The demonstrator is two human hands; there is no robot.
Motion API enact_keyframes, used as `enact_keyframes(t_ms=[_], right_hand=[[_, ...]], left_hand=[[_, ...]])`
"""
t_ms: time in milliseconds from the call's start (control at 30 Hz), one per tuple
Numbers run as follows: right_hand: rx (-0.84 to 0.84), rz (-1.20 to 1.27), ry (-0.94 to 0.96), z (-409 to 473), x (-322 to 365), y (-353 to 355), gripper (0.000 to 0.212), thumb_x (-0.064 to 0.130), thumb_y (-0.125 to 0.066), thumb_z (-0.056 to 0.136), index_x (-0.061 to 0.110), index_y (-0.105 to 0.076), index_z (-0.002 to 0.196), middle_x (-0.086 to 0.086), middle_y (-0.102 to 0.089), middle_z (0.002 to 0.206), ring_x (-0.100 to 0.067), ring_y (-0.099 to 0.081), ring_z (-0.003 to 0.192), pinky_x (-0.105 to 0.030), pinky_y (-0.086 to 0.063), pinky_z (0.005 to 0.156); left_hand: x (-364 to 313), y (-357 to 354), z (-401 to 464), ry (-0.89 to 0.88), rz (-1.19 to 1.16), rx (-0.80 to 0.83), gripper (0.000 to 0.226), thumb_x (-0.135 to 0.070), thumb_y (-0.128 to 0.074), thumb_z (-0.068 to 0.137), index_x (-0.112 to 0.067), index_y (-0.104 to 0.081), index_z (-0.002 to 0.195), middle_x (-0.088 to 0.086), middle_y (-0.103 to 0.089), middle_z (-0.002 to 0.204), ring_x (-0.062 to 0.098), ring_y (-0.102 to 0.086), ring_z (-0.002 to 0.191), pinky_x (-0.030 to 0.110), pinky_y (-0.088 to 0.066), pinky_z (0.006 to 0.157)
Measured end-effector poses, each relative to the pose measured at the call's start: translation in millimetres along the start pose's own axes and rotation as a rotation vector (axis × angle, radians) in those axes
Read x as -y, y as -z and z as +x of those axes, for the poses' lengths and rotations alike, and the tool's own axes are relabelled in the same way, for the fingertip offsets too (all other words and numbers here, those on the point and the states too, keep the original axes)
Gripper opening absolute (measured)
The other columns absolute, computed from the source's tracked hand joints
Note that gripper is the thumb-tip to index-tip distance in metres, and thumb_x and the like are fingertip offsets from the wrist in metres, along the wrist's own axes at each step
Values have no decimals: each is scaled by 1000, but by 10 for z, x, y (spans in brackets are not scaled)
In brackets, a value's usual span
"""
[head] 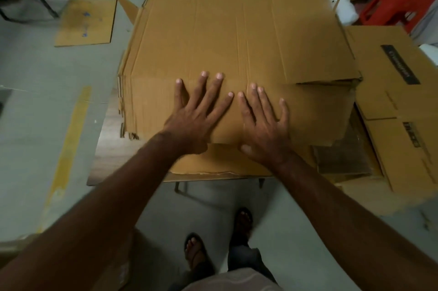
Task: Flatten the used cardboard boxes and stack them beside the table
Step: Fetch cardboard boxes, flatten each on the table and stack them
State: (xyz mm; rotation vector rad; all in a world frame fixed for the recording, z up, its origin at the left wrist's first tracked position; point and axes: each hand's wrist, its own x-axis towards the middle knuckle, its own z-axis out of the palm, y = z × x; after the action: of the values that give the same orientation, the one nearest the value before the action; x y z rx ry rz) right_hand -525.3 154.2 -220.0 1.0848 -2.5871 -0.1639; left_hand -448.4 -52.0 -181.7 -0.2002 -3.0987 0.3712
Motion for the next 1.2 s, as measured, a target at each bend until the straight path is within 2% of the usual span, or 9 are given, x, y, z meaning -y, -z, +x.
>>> enact_keyframes(t_ms=[100, 167, 233, 333, 500, 600, 733, 967, 1200], right_hand=[[97, 149, 21, -137, -141, 379, 106, 63, -65, 71, 20, -30, 161, -8, -26, 168, -27, -28, 153, -60, -31, 113], [135, 269, 4, -134, -311, 730, 86, 63, -58, 75, 23, -47, 150, -3, -47, 156, -25, -45, 142, -56, -35, 110], [122, 395, -29, -35, -550, 1072, 65, 59, -56, 77, 25, -63, 133, 1, -67, 132, -24, -60, 122, -52, -38, 106], [-136, 432, -129, 285, -884, 1407, 46, 59, -60, 80, 26, -71, 111, 4, -73, 107, -25, -66, 104, -49, -41, 99], [-428, 173, -298, 999, -1005, 1325, 56, 53, -71, 83, 24, -56, 128, -3, -61, 129, -28, -54, 122, -47, -33, 101], [-309, 180, -248, 1242, -931, 1067, 50, 43, -65, 91, 23, -50, 135, -2, -56, 136, -26, -51, 127, -48, -34, 105], [102, 296, -140, 1263, -904, 632, 76, 63, -50, 96, 25, -26, 157, -1, -23, 167, -25, -22, 153, -57, -18, 119], [298, 241, -29, 1029, -969, 317, 116, 84, -52, 81, 25, 4, 163, -1, 7, 172, -25, 5, 158, -61, 7, 121], [221, 313, -220, 669, -1148, 472, 94, 28, -58, 91, 28, 2, 163, 0, 8, 172, -24, 11, 157, -64, 3, 121]], left_hand=[[229, 297, -159, -69, -116, 172, 129, -69, -73, 70, -30, 10, 161, 8, 22, 168, 36, 16, 155, 70, -6, 120], [390, 627, -256, -80, -290, 227, 107, -68, -69, 75, -30, -16, 160, 2, -13, 170, 26, -15, 155, 57, -23, 122], [550, 988, -294, -88, -483, 124, 73, -58, -67, 79, -22, -54, 142, 3, -59, 141, 18, -58, 124, 37, -49, 101], [706, 1369, -190, -52, -470, -209, 46, -50, -53, 85, -17, -72, 110, 2, -74, 104, 19, -69, 91, 27, -50, 76], [621, 1304, 326, 345, -103, -568, 52, -30, -52, 91, -16, -48, 141, 16, -41, 155, 38, -40, 140, 59, -31, 109], [485, 1048, 632, 356, -187, -329, 83, -53, -55, 92, -25, -17, 160, 14, 3, 170, 35, -1, 156, 64, -8, 122], [281, 648, 827, 254, -265, 6, 108, -85, -48, 81, -37, 8, 160, 5, 28, 166, 34, 20, 154, 71, 4, 116], [132, 555, 936, 275, -133, 46, 95, -61, -59, 90, -38, 4, 157, 8, 9, 170, 40, 1, 155, 73, -23, 114], [198, 592, 963, 305, -193, 3, 80, -48, -50, 99, -38, 0, 161, 3, 3, 171, 38, -4, 156, 73, -22, 115]])
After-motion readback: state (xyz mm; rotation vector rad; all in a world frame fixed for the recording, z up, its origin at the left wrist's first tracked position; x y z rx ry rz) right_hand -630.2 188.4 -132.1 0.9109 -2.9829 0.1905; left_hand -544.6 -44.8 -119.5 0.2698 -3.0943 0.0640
